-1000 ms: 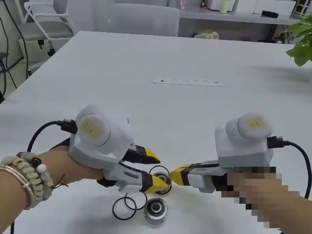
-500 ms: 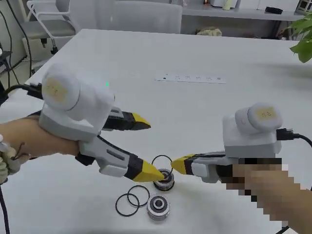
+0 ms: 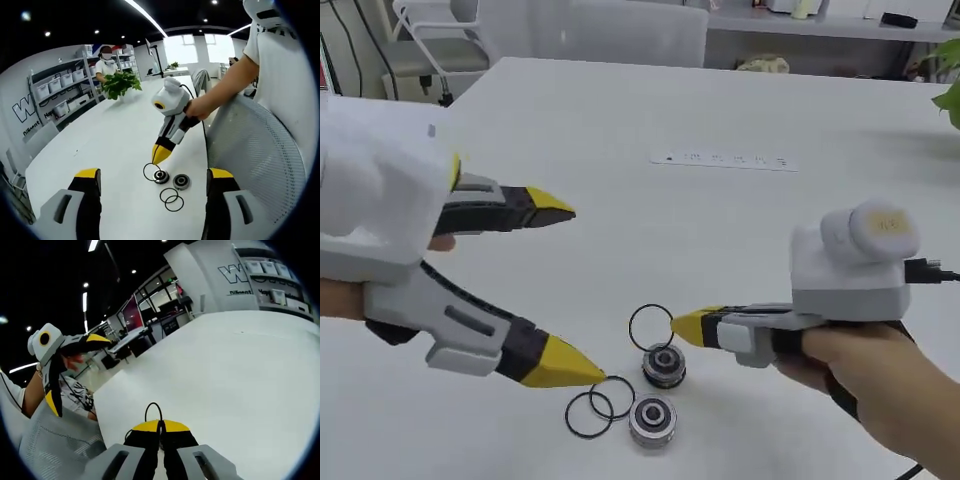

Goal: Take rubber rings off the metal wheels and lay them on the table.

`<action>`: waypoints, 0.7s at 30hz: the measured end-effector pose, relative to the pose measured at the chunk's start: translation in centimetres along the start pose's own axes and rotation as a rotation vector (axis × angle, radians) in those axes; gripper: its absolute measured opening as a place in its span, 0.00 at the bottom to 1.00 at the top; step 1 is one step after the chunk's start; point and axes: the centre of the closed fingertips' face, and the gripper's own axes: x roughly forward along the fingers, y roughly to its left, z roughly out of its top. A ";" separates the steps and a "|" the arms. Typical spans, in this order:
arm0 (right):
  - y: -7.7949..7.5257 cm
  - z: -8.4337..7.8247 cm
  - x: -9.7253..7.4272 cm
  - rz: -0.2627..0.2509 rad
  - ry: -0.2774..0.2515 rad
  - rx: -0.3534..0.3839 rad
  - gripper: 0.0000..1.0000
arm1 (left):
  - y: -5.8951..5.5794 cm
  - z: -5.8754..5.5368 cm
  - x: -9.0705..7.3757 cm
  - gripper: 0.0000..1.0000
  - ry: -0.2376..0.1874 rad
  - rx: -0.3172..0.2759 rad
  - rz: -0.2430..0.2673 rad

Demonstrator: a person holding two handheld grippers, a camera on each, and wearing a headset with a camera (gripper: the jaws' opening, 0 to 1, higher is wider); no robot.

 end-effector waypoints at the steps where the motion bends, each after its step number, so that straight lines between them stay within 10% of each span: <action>1: 0.1 0.1 0.0 0.003 -0.002 0.001 0.00 | 0.0 0.2 -0.4 0.86 -0.015 -0.011 0.017; 21: 3.4 -0.2 0.7 0.097 0.006 0.014 0.00 | -2.8 -5.3 -2.7 0.99 0.027 -0.177 0.114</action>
